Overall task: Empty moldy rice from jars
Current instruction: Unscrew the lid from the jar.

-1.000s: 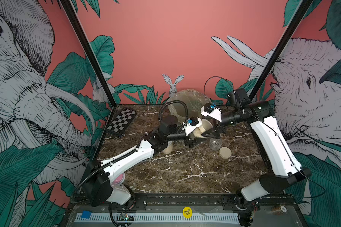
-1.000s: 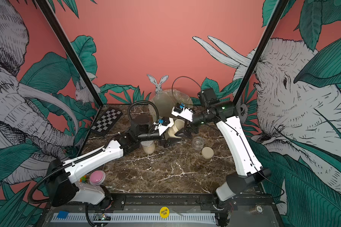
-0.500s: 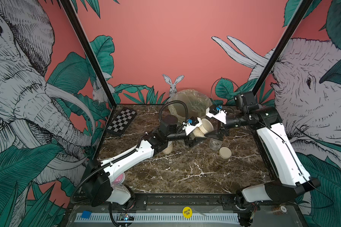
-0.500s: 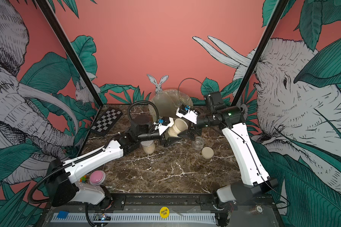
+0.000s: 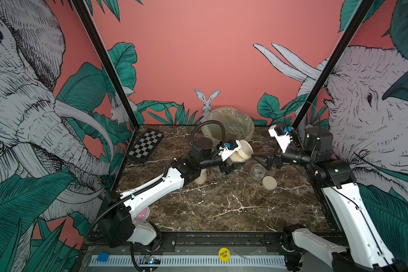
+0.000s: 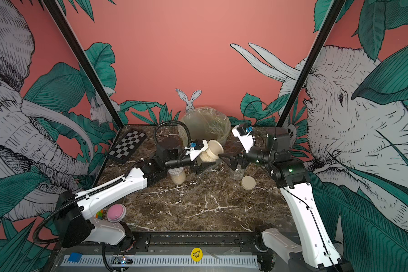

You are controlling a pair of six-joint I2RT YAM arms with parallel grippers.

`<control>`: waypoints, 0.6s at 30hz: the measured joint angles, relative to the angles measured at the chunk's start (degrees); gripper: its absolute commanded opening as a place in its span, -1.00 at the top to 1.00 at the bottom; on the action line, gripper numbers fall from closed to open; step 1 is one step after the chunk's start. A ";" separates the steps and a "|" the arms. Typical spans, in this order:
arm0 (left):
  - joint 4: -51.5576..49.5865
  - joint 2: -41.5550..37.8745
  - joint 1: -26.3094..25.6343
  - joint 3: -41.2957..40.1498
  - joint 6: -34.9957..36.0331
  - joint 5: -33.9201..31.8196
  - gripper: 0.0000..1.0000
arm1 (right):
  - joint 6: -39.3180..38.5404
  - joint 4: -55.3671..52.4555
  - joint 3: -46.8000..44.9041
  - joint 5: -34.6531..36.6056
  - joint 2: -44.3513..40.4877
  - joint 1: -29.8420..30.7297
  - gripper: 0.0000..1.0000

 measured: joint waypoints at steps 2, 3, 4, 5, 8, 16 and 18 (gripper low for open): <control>-0.85 0.00 0.00 0.20 1.25 -1.07 1.00 | 10.34 -0.46 3.91 1.84 1.31 -0.04 -0.97; -1.55 0.00 0.00 0.48 1.92 -1.55 1.00 | 15.34 -1.97 6.67 2.82 2.45 -0.04 -0.97; -1.84 0.00 0.09 0.68 2.45 -1.92 1.00 | 19.23 -3.61 9.27 3.74 3.63 -0.04 -0.97; -2.01 0.00 0.11 0.85 3.13 -2.40 1.00 | 22.58 -5.55 11.50 4.37 4.76 -0.04 -0.97; -2.12 0.00 0.17 1.01 4.57 -3.26 1.00 | 31.93 -10.75 13.88 5.51 6.95 -0.07 -0.97; -2.43 0.26 0.20 1.01 6.38 -4.20 1.00 | 43.34 -22.51 18.27 6.56 14.95 2.08 -0.97; -2.43 0.42 0.20 1.01 6.45 -4.17 1.00 | 44.46 -23.28 19.58 6.56 16.50 3.15 -0.96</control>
